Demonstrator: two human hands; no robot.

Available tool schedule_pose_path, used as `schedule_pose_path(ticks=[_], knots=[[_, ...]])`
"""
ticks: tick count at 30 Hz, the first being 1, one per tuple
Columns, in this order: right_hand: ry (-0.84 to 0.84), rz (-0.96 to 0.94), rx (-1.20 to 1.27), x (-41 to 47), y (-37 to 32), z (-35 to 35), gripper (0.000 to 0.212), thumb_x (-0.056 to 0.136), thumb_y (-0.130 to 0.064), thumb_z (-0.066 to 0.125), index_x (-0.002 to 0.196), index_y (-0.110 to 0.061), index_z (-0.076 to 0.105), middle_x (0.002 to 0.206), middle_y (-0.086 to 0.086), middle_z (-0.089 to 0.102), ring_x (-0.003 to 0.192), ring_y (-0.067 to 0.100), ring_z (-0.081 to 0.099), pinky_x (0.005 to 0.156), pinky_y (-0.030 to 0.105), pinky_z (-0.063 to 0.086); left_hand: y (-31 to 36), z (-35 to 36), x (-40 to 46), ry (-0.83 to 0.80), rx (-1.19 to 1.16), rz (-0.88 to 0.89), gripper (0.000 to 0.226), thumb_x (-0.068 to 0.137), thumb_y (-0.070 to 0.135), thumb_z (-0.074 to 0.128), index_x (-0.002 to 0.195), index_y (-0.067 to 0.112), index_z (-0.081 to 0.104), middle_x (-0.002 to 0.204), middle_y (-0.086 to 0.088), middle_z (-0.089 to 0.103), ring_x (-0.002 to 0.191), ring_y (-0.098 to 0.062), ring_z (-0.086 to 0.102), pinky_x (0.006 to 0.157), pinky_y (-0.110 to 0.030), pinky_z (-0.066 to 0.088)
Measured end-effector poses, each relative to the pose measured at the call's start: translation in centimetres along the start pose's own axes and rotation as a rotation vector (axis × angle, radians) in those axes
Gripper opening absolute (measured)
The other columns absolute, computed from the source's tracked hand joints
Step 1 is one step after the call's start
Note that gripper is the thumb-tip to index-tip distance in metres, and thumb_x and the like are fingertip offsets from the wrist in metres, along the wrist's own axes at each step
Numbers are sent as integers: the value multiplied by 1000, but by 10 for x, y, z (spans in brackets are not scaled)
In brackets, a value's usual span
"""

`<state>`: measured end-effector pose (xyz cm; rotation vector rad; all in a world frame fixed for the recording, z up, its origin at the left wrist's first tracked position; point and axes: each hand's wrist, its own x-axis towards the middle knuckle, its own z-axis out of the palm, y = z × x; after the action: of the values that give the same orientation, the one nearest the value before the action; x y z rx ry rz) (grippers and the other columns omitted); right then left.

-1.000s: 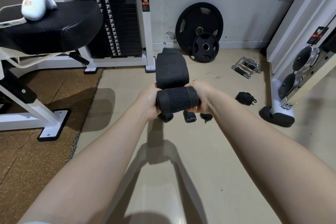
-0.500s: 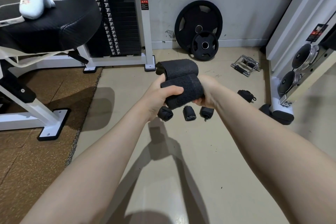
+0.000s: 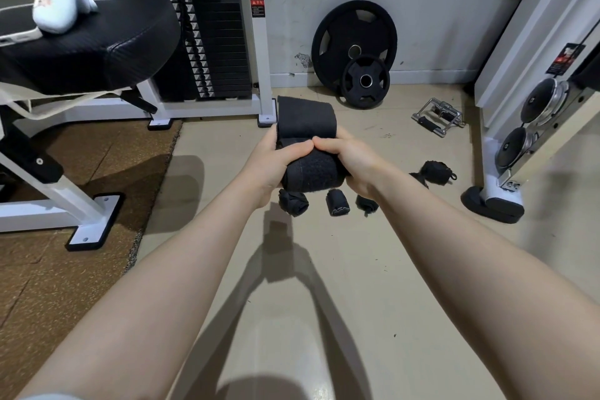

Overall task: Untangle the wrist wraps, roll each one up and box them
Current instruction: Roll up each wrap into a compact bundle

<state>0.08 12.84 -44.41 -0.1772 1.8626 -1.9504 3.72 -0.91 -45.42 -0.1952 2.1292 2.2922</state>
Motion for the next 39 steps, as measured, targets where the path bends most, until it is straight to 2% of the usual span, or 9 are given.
schedule_pose_path(ticks=[6, 11, 16, 19, 25, 28, 31, 34, 39], knots=[[38, -52, 40, 2, 2, -1, 26, 92, -1, 48, 108, -19, 59, 105, 4, 67, 96, 23, 64, 80, 36, 53, 0, 3, 3, 20, 0, -108, 17, 90, 18, 63, 106, 25, 63, 106, -2, 68, 94, -24, 67, 79, -44, 57], [-76, -94, 37, 0, 8, -6, 34, 92, -6, 55, 123, -20, 52, 116, 3, 64, 103, 19, 63, 85, 32, 52, -2, 1, 1, 37, -31, -161, 19, 91, 18, 60, 109, 22, 63, 108, -7, 68, 94, -28, 66, 70, -42, 58], [-52, -114, 80, 2, 10, -8, 38, 89, -1, 56, 121, -19, 52, 117, 6, 62, 105, 23, 60, 89, 37, 52, -2, 0, 1, 9, -37, -239, 12, 93, 16, 56, 101, 23, 62, 103, -10, 66, 87, -29, 65, 55, -38, 56], [-93, -133, 108, 1, 16, -10, 52, 79, -9, 67, 126, -15, 47, 118, 7, 61, 106, 21, 62, 89, 35, 53, 0, 1, 1, -12, -23, -306, 13, 92, 17, 56, 103, 22, 60, 98, -9, 66, 82, -28, 65, 51, -35, 56], [-233, -48, -242, -5, 21, -12, 78, 63, -15, 79, 129, -24, 39, 121, 0, 59, 108, 12, 60, 87, 33, 55, -3, -7, -2, -45, -21, -429, 5, 95, 18, 52, 96, 20, 56, 86, -7, 65, 71, -25, 64, 54, -35, 57], [-199, -93, -212, -2, 18, -12, 64, 72, -1, 78, 122, -26, 47, 112, -2, 63, 102, 15, 64, 79, 35, 58, -10, -9, -3, -103, -125, -402, 17, 98, 22, 49, 113, 22, 55, 98, -7, 67, 78, -28, 67, 66, -43, 58], [-150, -124, -106, 0, 18, -12, 52, 75, 0, 76, 116, -23, 54, 108, -1, 67, 98, 15, 66, 75, 29, 56, -10, -13, -1, -165, -228, -337, 36, 98, 30, 46, 131, 18, 52, 117, -7, 67, 96, -26, 67, 76, -39, 55], [-109, -118, 65, 4, 21, -15, 52, 70, -11, 75, 117, -16, 55, 108, 4, 67, 97, 19, 68, 75, 34, 56, -7, -11, -4, -245, -132, -155, 44, 85, 36, 58, 126, 19, 56, 116, -2, 68, 102, -18, 66, 77, -32, 54], [-101, -100, 144, 5, 17, -14, 26, 85, -2, 64, 108, -13, 60, 100, 7, 69, 89, 21, 69, 71, 34, 57, -10, -5, -5, -180, 101, 70, 47, 76, 8, 77, 111, 29, 53, 108, 7, 65, 95, -6, 66, 73, -24, 53]])
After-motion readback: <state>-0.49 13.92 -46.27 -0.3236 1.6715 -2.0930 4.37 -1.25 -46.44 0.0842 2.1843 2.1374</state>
